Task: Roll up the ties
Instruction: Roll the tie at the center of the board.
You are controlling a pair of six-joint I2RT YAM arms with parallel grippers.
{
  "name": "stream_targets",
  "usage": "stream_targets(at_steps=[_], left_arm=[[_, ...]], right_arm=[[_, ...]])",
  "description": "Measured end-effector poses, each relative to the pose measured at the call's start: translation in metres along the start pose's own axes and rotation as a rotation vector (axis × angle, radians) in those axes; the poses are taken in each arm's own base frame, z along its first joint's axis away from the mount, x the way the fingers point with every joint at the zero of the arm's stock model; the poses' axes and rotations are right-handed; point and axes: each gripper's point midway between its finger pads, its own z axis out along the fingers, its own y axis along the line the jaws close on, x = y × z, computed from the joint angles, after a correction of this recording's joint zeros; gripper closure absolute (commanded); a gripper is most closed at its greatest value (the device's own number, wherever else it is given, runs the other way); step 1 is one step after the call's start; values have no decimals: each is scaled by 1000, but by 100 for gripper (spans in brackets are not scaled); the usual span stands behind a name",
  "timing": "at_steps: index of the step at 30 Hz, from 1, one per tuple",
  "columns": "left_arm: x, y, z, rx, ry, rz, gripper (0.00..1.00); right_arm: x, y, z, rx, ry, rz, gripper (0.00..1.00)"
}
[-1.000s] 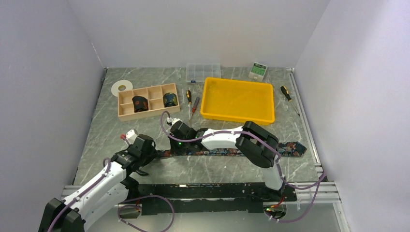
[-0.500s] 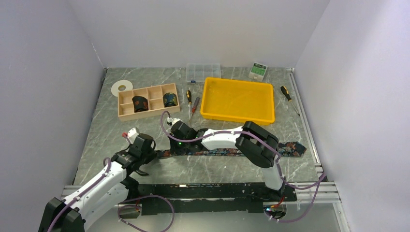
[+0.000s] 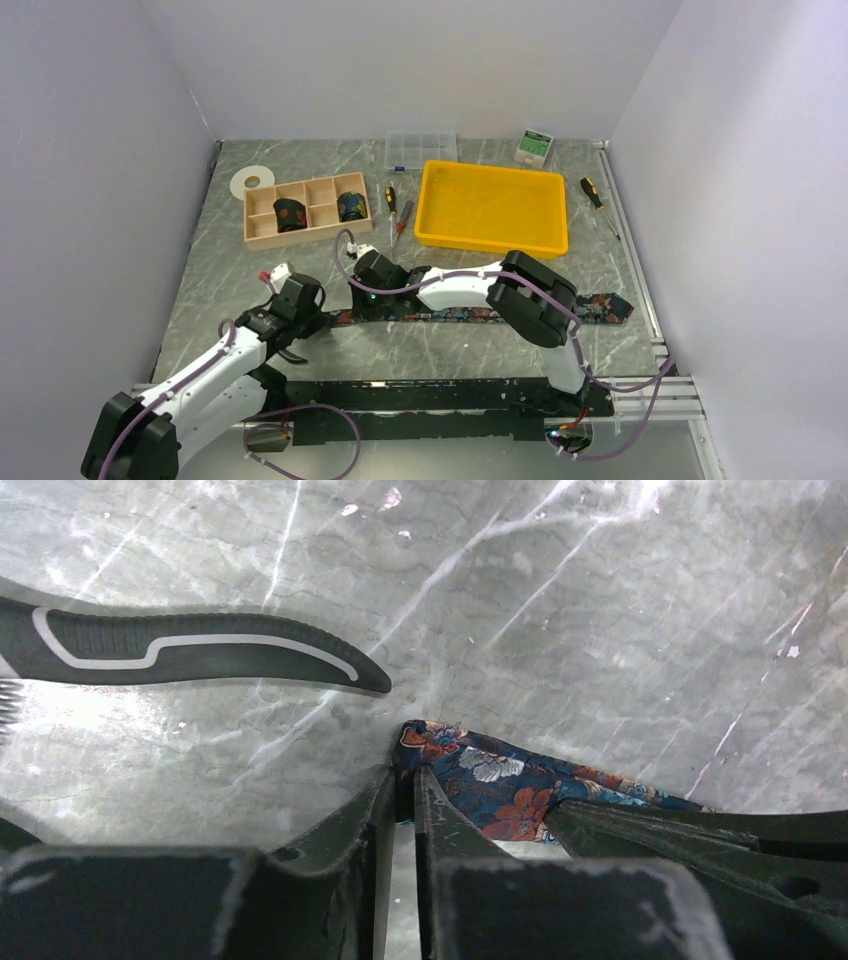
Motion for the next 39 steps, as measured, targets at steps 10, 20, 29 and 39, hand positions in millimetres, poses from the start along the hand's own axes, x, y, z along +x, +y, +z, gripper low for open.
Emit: stream_targets(at_steps=[10, 20, 29, 39], left_arm=[[-3, -6, -8, 48, -9, 7, 97], [-28, -35, -34, 87, -19, 70, 97], [-14, -47, -39, 94, 31, 156, 97], [-14, -65, -52, 59, 5, 255, 97]], right_arm=[[-1, 0, 0, -11, 3, 14, 96], [-7, 7, 9, -40, -8, 36, 96], [-14, 24, 24, -146, -4, 64, 95], [-11, 4, 2, -204, -32, 128, 80]])
